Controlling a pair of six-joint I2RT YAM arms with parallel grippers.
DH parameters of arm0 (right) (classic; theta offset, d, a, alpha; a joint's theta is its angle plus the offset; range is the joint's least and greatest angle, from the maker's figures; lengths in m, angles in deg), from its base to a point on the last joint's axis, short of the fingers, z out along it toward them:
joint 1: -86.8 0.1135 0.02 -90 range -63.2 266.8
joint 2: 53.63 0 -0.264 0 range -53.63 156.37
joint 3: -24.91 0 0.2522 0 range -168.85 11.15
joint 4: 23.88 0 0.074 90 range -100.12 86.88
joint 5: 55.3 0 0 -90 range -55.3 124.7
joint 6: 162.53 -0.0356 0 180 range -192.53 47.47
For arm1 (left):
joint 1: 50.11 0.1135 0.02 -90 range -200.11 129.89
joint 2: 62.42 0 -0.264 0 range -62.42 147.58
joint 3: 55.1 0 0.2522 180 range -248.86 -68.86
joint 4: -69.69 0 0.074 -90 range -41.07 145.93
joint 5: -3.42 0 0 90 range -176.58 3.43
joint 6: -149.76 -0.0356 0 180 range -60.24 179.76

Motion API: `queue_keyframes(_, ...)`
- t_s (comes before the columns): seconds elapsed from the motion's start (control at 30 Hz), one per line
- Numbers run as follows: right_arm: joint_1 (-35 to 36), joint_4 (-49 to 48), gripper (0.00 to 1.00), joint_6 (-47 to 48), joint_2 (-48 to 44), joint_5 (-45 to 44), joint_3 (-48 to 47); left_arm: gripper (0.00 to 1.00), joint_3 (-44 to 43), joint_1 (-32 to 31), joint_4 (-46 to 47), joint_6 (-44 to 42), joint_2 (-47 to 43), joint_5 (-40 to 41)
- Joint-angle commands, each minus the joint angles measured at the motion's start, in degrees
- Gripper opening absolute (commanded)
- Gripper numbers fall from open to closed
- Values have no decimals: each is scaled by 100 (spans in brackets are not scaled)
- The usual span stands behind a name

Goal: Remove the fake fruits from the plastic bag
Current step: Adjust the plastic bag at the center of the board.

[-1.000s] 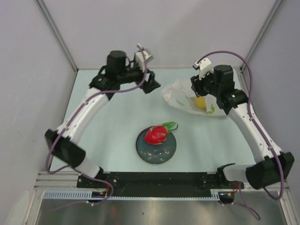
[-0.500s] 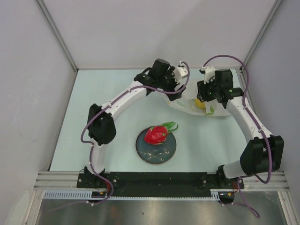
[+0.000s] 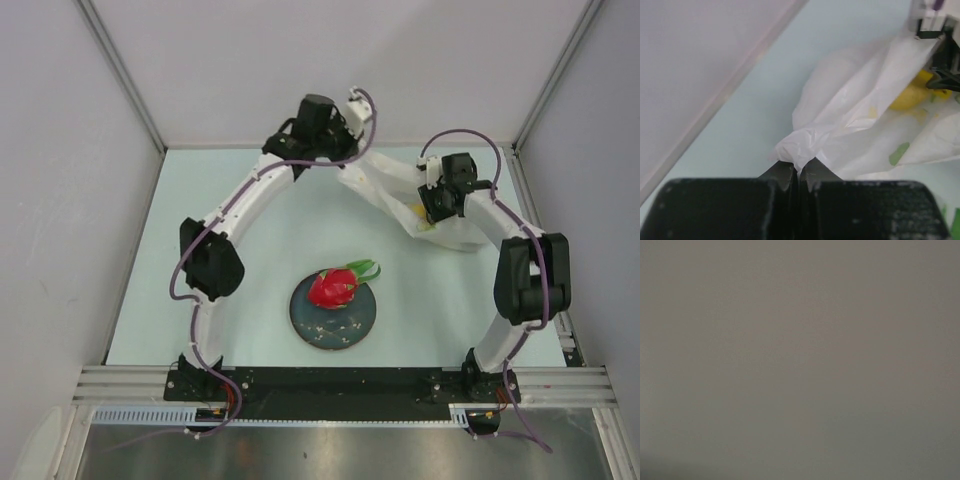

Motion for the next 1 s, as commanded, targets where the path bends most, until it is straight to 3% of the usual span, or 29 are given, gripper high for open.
queue_keyframes(0.0,-52,-849,39,377,652,-506,-1292,1,-707,598,483,429,-348,96)
queue_keyframes(0.13,-78,-587,41,202,1294,-655,-2532,0,-919,853,458,368,-663,8)
queue_keyframes(0.2,-61,-533,41,149,1217,-568,-2554,0,-613,853,379,288,-892,-18)
queue_keyframes(0.47,650,-156,43,228,679,110,-1043,1,2372,783,203,305,-2279,-457)
queue_keyframes(0.63,906,214,43,-167,426,407,-700,1,3527,634,422,736,-2905,-502)
queue_keyframes(0.77,1064,-110,46,-133,38,707,-392,0,3502,572,422,1070,-2941,-352)
queue_keyframes(0.9,1169,-515,50,-194,231,768,-365,0,3572,537,598,1413,-2871,-186)
queue_keyframes(0.97,1178,-805,60,-421,432,768,-391,0,3572,537,615,1528,-2809,-255)
